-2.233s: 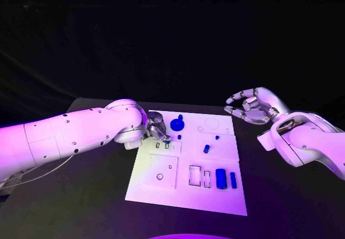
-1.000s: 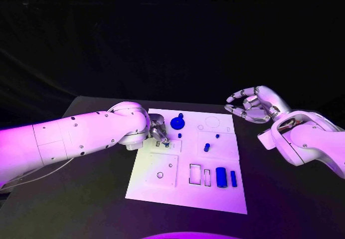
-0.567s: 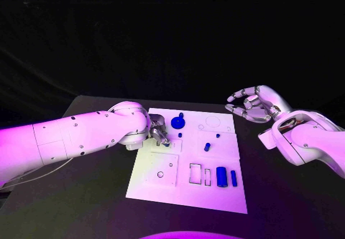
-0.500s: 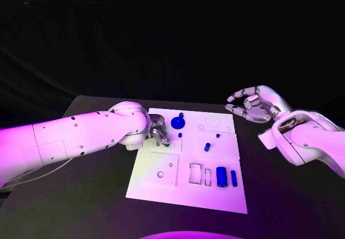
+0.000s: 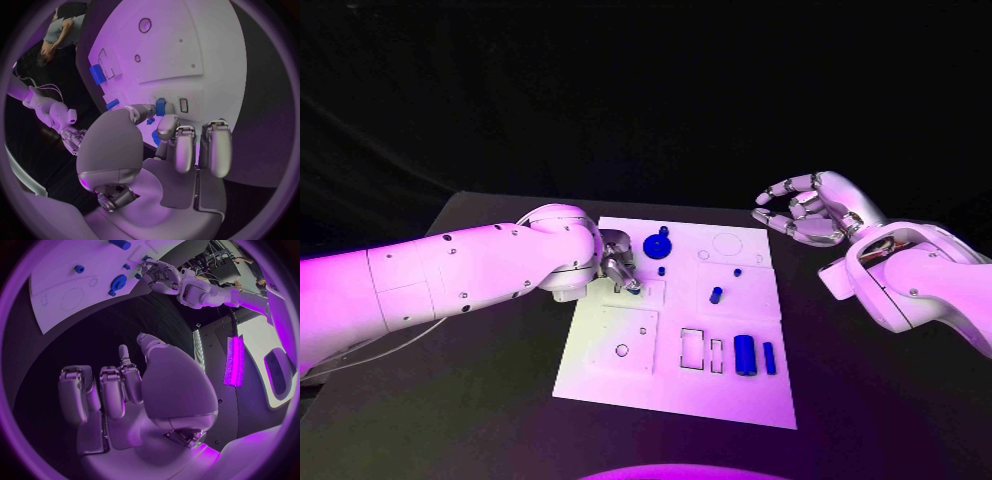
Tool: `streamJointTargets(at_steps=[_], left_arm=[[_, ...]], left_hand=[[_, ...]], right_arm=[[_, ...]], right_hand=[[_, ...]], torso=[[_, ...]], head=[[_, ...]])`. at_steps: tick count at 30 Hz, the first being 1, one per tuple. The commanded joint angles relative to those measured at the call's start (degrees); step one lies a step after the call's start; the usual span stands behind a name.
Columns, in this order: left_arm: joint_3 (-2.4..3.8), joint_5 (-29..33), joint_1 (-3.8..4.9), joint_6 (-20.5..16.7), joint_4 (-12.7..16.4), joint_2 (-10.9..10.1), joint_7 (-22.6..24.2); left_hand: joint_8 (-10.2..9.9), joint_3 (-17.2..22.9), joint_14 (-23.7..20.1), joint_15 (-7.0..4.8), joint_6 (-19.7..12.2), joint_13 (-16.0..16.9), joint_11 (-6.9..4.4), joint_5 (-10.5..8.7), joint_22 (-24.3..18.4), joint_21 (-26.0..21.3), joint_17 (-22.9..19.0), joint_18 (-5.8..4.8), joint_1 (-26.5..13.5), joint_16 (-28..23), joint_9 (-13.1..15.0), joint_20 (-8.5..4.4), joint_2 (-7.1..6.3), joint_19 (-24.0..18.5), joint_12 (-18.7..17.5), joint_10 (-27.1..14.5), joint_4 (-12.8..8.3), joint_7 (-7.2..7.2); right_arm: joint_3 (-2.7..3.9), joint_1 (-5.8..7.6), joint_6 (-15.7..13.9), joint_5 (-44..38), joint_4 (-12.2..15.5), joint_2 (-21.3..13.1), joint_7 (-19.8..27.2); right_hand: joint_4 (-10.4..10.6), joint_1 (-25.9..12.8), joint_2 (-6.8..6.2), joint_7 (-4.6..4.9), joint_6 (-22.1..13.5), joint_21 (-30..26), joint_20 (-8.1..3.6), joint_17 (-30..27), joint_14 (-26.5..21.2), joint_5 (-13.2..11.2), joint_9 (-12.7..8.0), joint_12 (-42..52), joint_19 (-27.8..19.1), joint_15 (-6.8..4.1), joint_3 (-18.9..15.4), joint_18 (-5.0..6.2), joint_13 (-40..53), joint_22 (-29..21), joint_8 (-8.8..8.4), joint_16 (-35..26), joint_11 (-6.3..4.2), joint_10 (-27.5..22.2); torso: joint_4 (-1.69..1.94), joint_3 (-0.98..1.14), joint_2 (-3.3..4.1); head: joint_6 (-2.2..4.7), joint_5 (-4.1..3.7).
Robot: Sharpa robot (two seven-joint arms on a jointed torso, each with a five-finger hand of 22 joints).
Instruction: Assemble the parts on the task board
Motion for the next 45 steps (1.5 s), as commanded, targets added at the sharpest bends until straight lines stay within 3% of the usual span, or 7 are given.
streamJointTargets(at_steps=[1, 13, 35, 45], left_arm=[[-0.03, -0.2, -0.06, 1.0, 0.1, 0.1, 0.0], [-0.05, -0.1, -0.08, 1.1, 0.0, 0.2, -0.3], [-0.05, 0.2, -0.08, 1.0, -0.6, 0.5, -0.5], [-0.08, 0.3, -0.15, 1.4, -1.1, 0.9, -0.6]], left_hand=[[0.2, 8.8, 6.0, -0.43, 0.5, 0.1, -0.13, 0.02, 5.5, 0.3, 15.1, -0.97, 0.0, 0.2, 0.6, -0.47, 0.59, 1.3, 0.4, 0.6, -9.2, -0.62], [-0.1, 4.8, 6.0, -1.25, 1.9, 1.2, -1.08, -0.41, 5.1, 0.0, 15.1, -0.89, -3.2, 0.2, 0.5, -1.10, 0.87, 1.1, 1.4, 1.6, -7.0, -1.90], [-0.6, 1.1, 6.0, -1.55, 3.4, 2.0, -1.38, -0.73, 5.3, 0.0, 15.1, -0.94, -6.4, 0.2, 0.1, -1.41, 1.40, 1.3, 2.0, 2.0, -3.8, -2.23], [-0.8, -3.0, 6.0, -1.59, 4.1, 2.5, -1.42, -0.96, 5.6, 0.1, 15.1, -1.00, -8.3, 0.2, 0.1, -1.44, 1.42, 1.5, 2.4, 2.2, -1.4, -2.28]], right_arm=[[0.00, -0.04, 0.2, -0.6, 0.1, 0.0, 0.2], [0.00, -0.04, 0.1, -0.6, 0.1, 0.0, 0.2], [0.00, -0.04, -0.1, -0.6, 0.2, -0.1, 0.2], [0.00, -0.04, -0.1, -0.6, 0.3, -0.2, 0.2]], right_hand=[[0.3, -0.6, -0.06, -0.28, 0.2, -0.4, -0.39, 12.6, 5.5, 0.3, 0.1, -0.2, 2.7, -0.30, 0.0, 0.88, 6.7, 12.1, 0.35, -0.2, -0.33, 0.0], [0.3, -0.6, -0.06, -0.28, 0.2, -0.4, -0.39, 12.6, 5.5, 0.3, 0.1, -0.2, 2.7, -0.30, 0.0, 0.88, 6.7, 12.1, 0.35, -0.2, -0.33, 0.0], [0.3, -0.8, 0.00, -0.30, 0.2, -0.5, -0.40, 12.4, 5.4, 0.4, 0.1, -0.2, 2.7, -0.31, 0.0, 0.90, 6.7, 12.1, 0.42, -0.3, -0.35, 0.0], [0.4, -0.9, -0.01, -0.30, 0.2, -0.5, -0.41, 12.4, 5.4, 0.4, 0.1, -0.2, 2.6, -0.32, 0.0, 0.92, 6.7, 12.0, 0.44, -0.3, -0.35, -0.1]], torso=[[-0.03, 0.01, 0.00], [-0.03, 0.00, 0.03], [-0.06, -0.02, 0.06], [-0.11, 0.01, 0.09]], head=[[-0.02, 0.06], [-0.06, 0.04], [-0.44, -0.05], [-0.62, -0.28]])
